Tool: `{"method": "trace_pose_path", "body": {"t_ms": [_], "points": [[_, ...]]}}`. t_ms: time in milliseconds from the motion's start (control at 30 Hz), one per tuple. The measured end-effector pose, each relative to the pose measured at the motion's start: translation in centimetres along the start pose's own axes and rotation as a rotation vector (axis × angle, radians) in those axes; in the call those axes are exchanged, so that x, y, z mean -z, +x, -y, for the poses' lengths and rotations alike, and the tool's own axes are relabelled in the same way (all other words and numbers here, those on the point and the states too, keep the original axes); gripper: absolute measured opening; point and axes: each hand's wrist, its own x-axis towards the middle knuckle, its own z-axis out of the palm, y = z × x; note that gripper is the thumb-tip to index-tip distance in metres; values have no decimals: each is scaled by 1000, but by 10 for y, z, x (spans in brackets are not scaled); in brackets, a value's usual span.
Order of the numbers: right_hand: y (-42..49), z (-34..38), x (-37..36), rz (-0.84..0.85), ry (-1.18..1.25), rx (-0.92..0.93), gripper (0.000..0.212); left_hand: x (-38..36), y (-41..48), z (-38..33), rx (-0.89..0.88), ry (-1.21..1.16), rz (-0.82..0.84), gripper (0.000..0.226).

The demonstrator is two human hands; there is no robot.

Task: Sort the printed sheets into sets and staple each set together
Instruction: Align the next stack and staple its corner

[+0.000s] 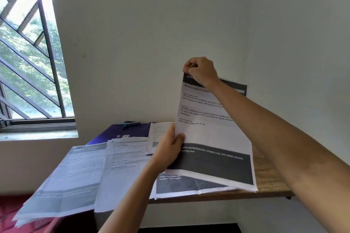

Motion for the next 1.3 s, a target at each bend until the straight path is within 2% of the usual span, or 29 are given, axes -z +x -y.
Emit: {"method": "trace_pose_path", "body": {"t_ms": [67,167,233,333,433,533,600,633,700,767,800,833,867,933,967,1133,1300], "points": [[-1,-2,-4,-3,32,-69,22,3,-1,2,3,0,11,16],[-2,-6,-10,17,110,-183,22,6,-3,3,26,-32,25,25],[0,-11,-16,48,258,-241,16,9,-3,2,43,-48,20,29],[1,-13,-19,74,497,-324,10,14,-2,6,74,-48,16,22],[7,-13,-5,-37,690,-350,22,17,-8,16,123,-66,45,22],[15,-40,5,-196,596,-292,23,21,-13,27,175,-143,-33,18],[5,-57,7,-207,329,-299,4,26,-10,31,209,-185,-89,18],[-2,-65,7,-180,223,-322,17,27,-8,31,216,-200,-105,18],[-23,-85,5,-31,146,-432,65,30,-3,31,219,-210,-133,20],[-44,-106,-1,175,232,-570,113,31,2,32,219,-193,-173,21],[-55,-117,-5,278,325,-639,127,31,3,32,218,-180,-194,20],[-63,-126,-8,348,431,-694,127,30,5,32,218,-162,-214,19],[-72,-130,-10,396,544,-740,109,29,6,32,214,-138,-229,17],[-86,-132,-15,448,721,-792,56,26,7,32,195,-61,-235,16],[-90,-133,-17,449,752,-800,42,24,6,30,182,-12,-229,16],[-77,-136,-18,353,880,-804,30,22,1,31,119,201,-210,2],[-55,-138,-10,211,897,-801,14,25,-1,40,108,272,-169,3]]}}
